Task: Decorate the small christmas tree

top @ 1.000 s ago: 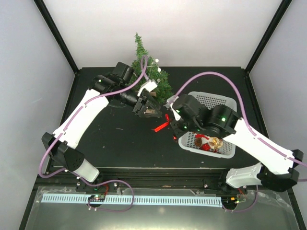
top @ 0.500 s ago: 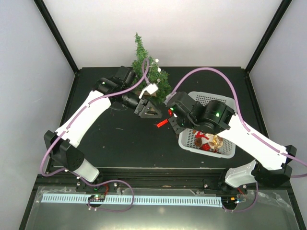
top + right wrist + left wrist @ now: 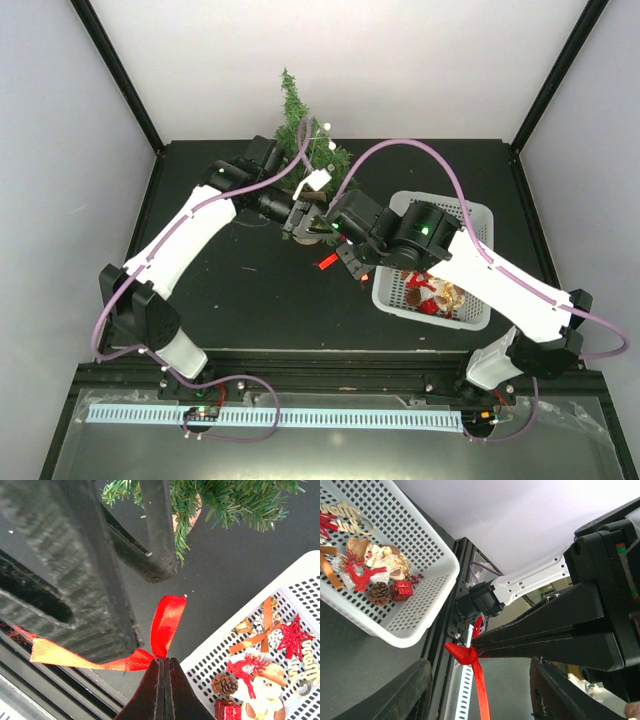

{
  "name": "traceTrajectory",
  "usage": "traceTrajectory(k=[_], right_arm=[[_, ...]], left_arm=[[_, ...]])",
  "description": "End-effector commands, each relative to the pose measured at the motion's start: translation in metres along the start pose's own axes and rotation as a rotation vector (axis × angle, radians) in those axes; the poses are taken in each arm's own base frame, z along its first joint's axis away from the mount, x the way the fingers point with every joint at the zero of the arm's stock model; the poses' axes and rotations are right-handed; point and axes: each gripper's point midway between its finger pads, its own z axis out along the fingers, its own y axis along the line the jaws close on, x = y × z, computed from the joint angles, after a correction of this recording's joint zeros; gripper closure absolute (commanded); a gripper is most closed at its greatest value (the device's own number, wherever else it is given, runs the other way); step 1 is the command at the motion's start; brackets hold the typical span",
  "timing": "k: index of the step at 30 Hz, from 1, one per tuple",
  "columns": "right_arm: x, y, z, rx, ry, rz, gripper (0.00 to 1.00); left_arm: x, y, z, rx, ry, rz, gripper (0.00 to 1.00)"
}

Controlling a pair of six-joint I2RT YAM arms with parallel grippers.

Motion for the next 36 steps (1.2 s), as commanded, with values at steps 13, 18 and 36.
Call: traceTrajectory(k=[13,18,36], right_arm=[[-0.006,0.005,-0.005,0.015,-0.005,-0.044,0.99],[-0.007,0.009,-0.003,0.007,-0.005,-0.048,0.99],[-0.006,0.002,-0.002,0.056,-0.019,-0.032,0.99]], left_arm=[[-0.004,0.007,0.004,0.048,-0.002,-0.038,0.47],[-0.003,0.007,0.006,0.053,0.002,-0.038,0.53],[0.001,0.004,0.008,0.059,0.014,-0.034,0.68]])
